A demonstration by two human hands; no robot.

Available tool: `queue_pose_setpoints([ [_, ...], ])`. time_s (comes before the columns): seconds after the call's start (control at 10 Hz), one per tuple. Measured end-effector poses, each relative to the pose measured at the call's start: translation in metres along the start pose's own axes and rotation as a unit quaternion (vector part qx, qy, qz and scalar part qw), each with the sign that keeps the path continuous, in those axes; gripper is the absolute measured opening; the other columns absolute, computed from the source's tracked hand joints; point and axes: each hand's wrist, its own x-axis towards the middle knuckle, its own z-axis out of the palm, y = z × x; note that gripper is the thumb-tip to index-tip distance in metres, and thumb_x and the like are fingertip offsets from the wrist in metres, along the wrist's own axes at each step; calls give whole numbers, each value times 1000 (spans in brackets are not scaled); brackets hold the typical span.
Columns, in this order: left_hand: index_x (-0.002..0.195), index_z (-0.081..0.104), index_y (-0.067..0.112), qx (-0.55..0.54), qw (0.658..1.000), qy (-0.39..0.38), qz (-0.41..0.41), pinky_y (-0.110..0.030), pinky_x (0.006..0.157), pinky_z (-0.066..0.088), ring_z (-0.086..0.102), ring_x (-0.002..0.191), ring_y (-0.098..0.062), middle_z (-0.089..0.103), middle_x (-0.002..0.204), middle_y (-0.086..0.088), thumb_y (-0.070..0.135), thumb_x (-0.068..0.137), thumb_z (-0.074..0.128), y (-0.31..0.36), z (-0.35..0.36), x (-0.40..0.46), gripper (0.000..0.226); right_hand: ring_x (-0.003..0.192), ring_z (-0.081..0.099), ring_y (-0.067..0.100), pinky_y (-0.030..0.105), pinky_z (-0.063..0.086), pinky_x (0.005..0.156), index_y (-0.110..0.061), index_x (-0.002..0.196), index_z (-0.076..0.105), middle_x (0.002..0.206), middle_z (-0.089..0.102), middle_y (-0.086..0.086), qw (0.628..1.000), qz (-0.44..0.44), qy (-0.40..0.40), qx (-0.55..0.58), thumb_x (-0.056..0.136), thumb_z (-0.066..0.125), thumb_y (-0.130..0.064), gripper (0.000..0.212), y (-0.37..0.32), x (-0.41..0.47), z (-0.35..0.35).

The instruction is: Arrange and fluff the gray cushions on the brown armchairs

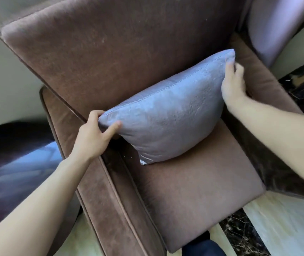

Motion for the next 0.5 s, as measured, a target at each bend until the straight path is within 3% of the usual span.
queue_pose_setpoints([
  [0.1, 128, 54, 26, -176, 983, -5, -53, -40, 93, 58, 68, 107, -8, 68, 112, 17, 47, 74, 85, -12, 19, -5, 66, 146, 37, 24, 34, 28, 115, -25, 159, 23, 162, 35, 3, 999, 40, -19, -26, 101, 33, -57, 67, 39, -34, 14],
  [0.2, 121, 60, 17, -269, 957, 28, -101, -50, 87, 63, 73, 100, -13, 72, 109, 4, 43, 77, 83, -18, 33, -9, 56, 150, 31, 25, 38, 23, 120, -20, 161, 18, 166, 27, 5, 998, 52, 0, -46, 102, 32, -55, 70, 56, -56, 25],
  [0.3, 126, 60, 20, -217, 967, 1, -133, -48, 97, 57, 71, 108, -18, 73, 111, 6, 57, 83, 69, -27, 51, -29, 58, 154, 21, 26, 38, 19, 121, -12, 162, 10, 170, 14, 9, 990, 74, -29, -115, 105, 31, -51, 72, 77, -106, 39],
  [0.4, 141, 51, 18, -94, 984, -62, -139, -38, 107, 47, 62, 122, -23, 67, 125, 2, 53, 91, 61, -39, 61, -52, 62, 154, 20, 27, 38, 20, 121, -9, 162, 7, 170, 11, 10, 981, 90, -82, -153, 106, 31, -51, 74, 84, -146, 50],
  [0.5, 151, 38, 13, 186, 973, -124, -52, -48, 119, 28, 35, 148, -34, 39, 158, -18, 44, 96, 54, -53, 68, -92, 66, 155, 20, 27, 37, 21, 121, -10, 161, 12, 170, 12, 11, 956, 73, -198, -204, 105, 36, -49, 72, 98, -209, 75],
])
